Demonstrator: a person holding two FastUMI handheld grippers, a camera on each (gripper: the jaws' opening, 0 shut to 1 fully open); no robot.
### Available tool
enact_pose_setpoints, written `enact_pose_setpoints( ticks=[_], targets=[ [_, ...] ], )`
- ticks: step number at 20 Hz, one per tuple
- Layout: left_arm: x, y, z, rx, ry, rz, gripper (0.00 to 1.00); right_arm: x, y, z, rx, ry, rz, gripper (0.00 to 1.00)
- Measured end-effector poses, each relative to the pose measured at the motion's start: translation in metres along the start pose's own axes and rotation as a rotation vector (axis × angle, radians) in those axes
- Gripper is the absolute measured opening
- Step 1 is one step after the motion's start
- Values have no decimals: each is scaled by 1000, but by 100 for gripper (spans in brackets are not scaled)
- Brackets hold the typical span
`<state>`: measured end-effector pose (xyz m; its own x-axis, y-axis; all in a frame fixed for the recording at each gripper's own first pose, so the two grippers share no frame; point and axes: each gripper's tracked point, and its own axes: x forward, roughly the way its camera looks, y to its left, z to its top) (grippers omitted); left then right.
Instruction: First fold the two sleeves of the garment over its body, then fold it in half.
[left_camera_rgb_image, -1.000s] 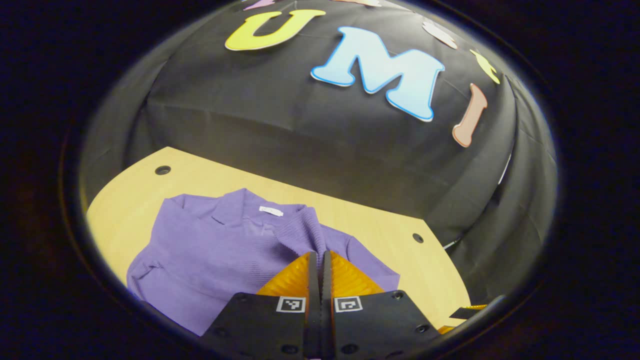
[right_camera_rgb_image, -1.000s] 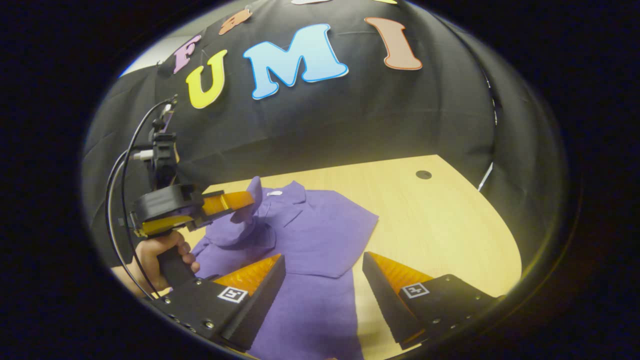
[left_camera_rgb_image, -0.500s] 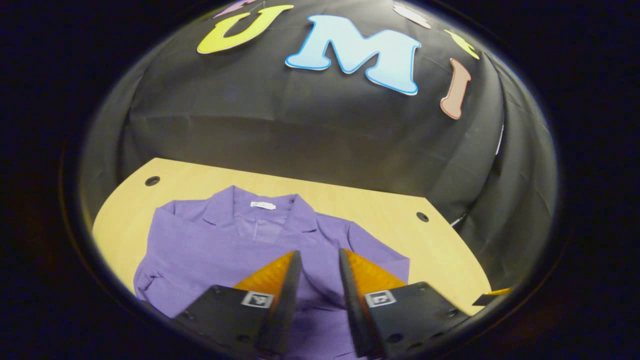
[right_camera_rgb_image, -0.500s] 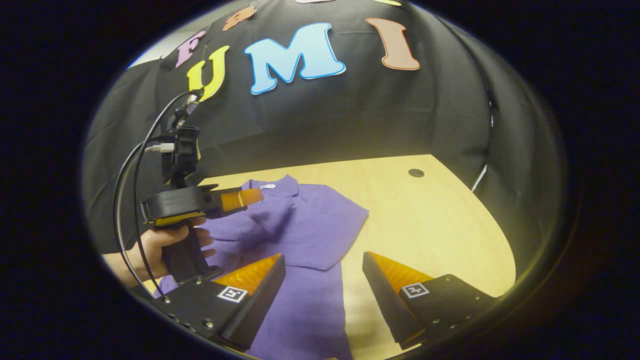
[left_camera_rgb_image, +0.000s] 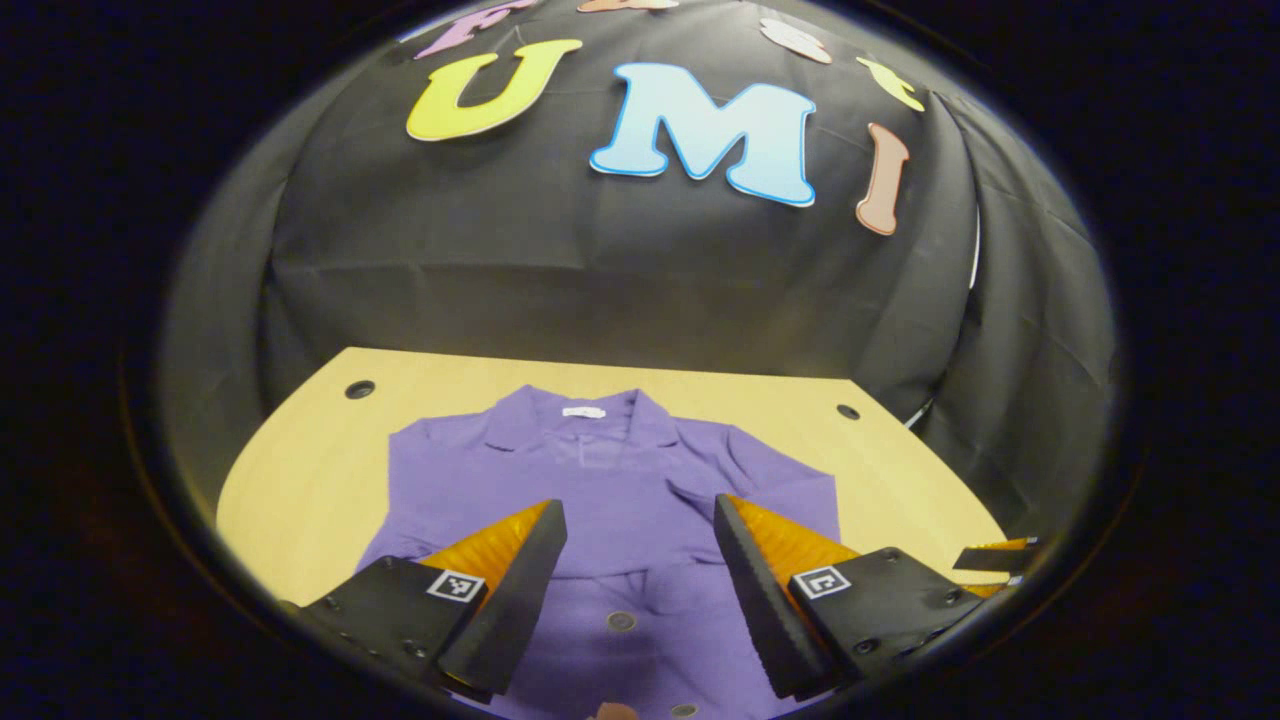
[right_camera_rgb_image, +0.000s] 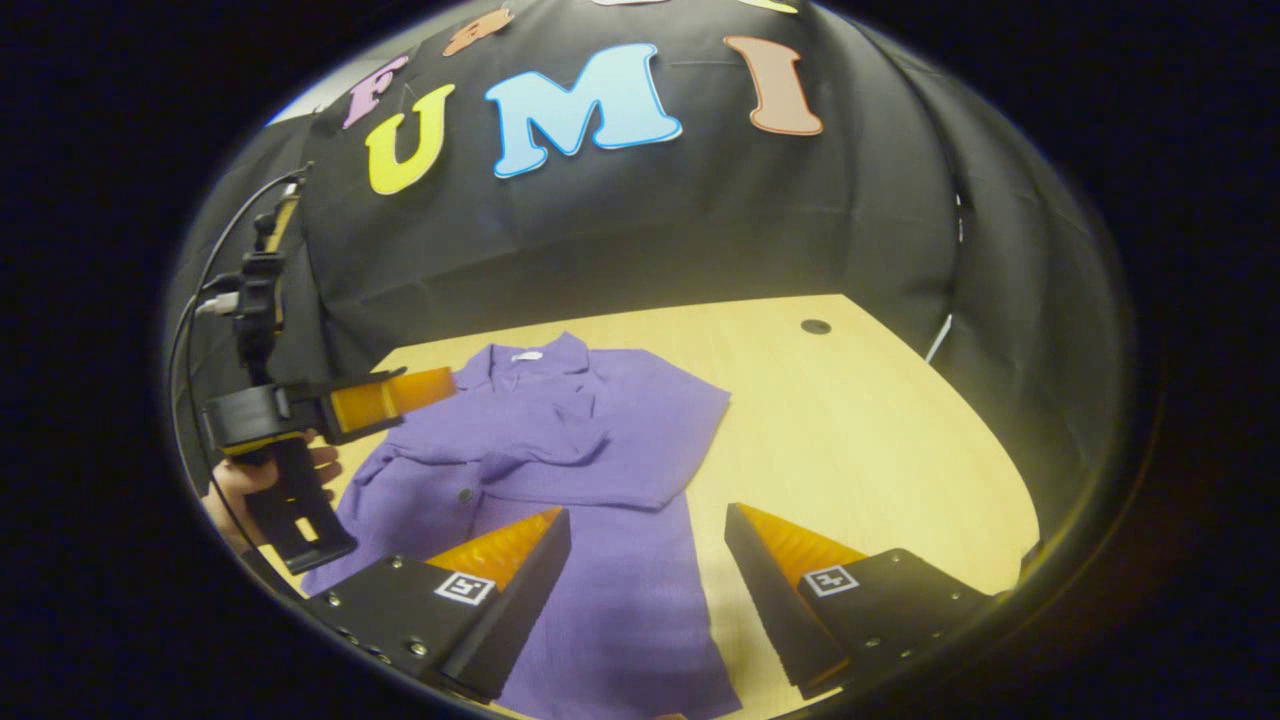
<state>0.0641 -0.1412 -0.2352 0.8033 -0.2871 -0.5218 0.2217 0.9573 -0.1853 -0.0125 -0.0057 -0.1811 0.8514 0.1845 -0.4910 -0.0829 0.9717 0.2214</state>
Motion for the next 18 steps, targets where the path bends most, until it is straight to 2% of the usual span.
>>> enact_pose_setpoints(
  ticks=[9, 13, 18],
  targets=[
    [-124, 92, -97, 9, 110, 101, 95, -37, -9, -74, 38, 74, -98, 96],
    [-168, 124, -133, -14, 139, 125, 96, -51, -6, -103, 51, 109, -114, 96],
    [-209, 158, -171, 37, 165, 153, 96, -62, -17, -128, 86, 142, -148, 96]
  ],
)
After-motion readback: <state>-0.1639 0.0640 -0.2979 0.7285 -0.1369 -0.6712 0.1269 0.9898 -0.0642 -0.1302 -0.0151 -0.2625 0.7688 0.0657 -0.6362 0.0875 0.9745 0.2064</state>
